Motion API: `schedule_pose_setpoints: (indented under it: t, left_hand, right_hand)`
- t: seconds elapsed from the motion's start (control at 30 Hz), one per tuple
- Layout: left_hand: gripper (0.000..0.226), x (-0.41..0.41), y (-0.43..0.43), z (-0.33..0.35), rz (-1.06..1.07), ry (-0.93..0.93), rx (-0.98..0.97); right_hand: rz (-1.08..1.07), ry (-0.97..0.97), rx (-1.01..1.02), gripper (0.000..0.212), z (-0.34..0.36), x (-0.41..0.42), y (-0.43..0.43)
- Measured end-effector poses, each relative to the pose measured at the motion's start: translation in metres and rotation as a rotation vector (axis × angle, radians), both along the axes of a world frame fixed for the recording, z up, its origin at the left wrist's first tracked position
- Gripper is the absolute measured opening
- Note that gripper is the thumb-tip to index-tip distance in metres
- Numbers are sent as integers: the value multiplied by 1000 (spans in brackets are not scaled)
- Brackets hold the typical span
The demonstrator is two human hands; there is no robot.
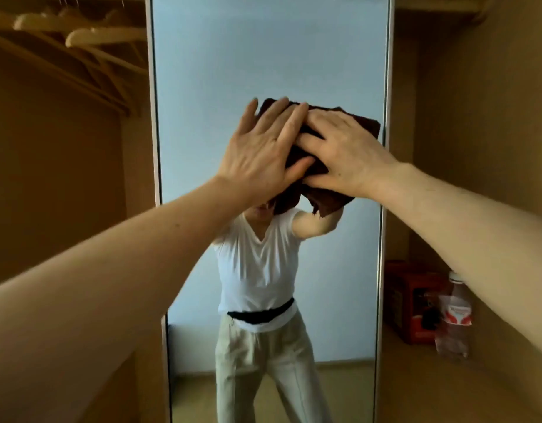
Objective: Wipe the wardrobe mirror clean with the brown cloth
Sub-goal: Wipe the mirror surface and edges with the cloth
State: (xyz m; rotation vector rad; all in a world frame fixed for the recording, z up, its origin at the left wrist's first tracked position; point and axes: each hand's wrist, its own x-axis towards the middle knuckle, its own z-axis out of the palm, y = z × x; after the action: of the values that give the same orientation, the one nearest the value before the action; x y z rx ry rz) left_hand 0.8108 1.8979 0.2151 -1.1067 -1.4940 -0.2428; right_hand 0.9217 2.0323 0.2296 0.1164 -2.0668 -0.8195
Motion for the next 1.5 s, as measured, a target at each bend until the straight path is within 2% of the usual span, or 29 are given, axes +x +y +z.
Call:
schedule_pose_setpoints:
  t: [0.1,0.23,0.33,0.47,0.6,0.73,0.93,1.0,1.1,1.2,1.27,1.37,1.5]
  left_hand:
    - [73,1,-3,5,62,-40,-27]
    - [69,19,1,-7,128,-130,8]
    - [65,20,10,-22,122,-115,56]
    - [59,10,14,-52,-1,17,89]
    - [55,-13,11,-73,-64,146,1]
    - [58,-18,12,-19,-82,153,-26]
    - [69,-14,19,120,-8,66,37]
    - [67,-15,22,132,-32,54,53]
    - [66,-12,22,94,-101,107,59]
    - [67,-24,20,35,-138,219,-65]
    - [69,-32,18,27,-113,256,-127]
    - [71,-23,25,78,-70,286,-107]
    - [74,-9,46,166,3,153,52]
  right_hand:
    - [29,-60,-8,63,11,2,2]
    - [59,-48,-56,67,0,-3,5]
    - [53,-28,-37,65,-12,-4,12]
    - [60,8,-53,63,-46,-2,12]
    - [64,14,-48,64,-83,-5,9]
    - [8,-8,18,70,-25,-3,22]
    - [2,67,-65,78,113,-9,21]
    - [19,123,-99,79,119,-14,19]
    - [53,237,-78,73,72,-18,20]
    - [116,175,-16,70,2,-19,31]
    - [136,132,33,72,-10,-16,42]
    - [79,179,121,73,44,-11,48]
    - [-57,222,36,80,146,-4,58]
